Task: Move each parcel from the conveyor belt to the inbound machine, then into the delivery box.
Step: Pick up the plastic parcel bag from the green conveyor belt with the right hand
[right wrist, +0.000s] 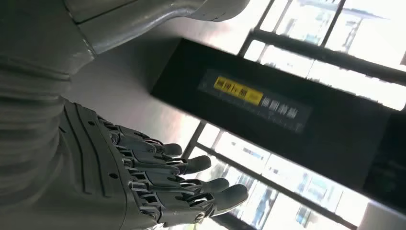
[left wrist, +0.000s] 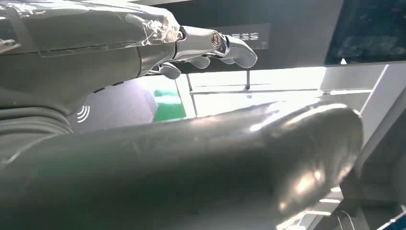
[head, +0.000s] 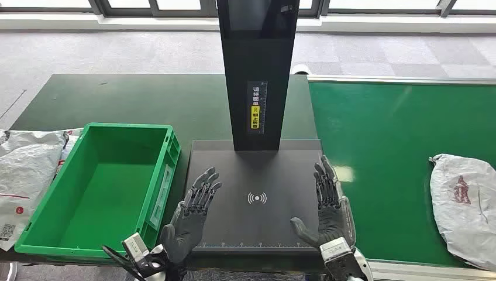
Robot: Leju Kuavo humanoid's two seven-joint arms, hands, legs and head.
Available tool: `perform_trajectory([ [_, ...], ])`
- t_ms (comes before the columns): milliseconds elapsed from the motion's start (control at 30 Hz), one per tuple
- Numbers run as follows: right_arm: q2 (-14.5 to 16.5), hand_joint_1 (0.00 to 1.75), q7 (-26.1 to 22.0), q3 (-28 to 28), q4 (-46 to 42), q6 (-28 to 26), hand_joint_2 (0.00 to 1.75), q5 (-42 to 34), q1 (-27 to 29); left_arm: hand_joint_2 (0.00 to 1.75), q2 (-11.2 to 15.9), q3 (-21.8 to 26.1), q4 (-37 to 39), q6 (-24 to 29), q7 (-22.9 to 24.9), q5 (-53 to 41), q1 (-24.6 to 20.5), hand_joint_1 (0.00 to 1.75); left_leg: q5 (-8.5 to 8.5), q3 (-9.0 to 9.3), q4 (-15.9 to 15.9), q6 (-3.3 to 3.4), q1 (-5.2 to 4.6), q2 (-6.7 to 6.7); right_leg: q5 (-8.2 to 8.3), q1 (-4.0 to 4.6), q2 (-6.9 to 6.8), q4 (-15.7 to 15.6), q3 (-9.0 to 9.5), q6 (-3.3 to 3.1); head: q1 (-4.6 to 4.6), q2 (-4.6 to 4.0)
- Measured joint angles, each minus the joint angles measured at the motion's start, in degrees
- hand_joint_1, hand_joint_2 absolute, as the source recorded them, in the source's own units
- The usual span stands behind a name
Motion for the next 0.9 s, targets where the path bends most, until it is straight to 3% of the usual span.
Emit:
perform_trajectory([
  [267, 0.98, 0.00, 5.44, -7.99, -1.45, -6.57, 1.75, 8.86, -0.61, 0.00, -0.28, 0.73, -0.68, -0.60, 0.01, 0.17, -0.37, 0.00, 0.00, 0.00, 0.02, 0.01, 0.00, -0.02, 0.00, 0.00, -0.01, 0.00, 0.00, 0.00, 0.01, 0.00],
  [633, 1.51, 0.00, 6.50, -12.52, -3.33, -8.18, 1.75, 11.32, 0.08, 0.00, -0.50, 1.41, -1.14, -0.42, 0.44, 0.76, -0.67, 0.00, -0.05, 0.00, 0.02, 0.07, 0.00, 0.01, -0.01, 0.00, 0.00, 0.00, -0.01, 0.02, 0.00, 0.00],
  [900, 1.09, 0.00, 17.09, -16.94, -2.48, -17.57, 1.75, 31.31, -0.52, 0.00, -1.32, 3.48, -1.09, 6.12, 5.65, 1.38, -0.66, 0.00, -0.05, -0.01, 0.03, 0.08, -0.05, 0.01, -0.01, -0.02, -0.01, 0.00, 0.00, 0.02, 0.01, 0.00],
])
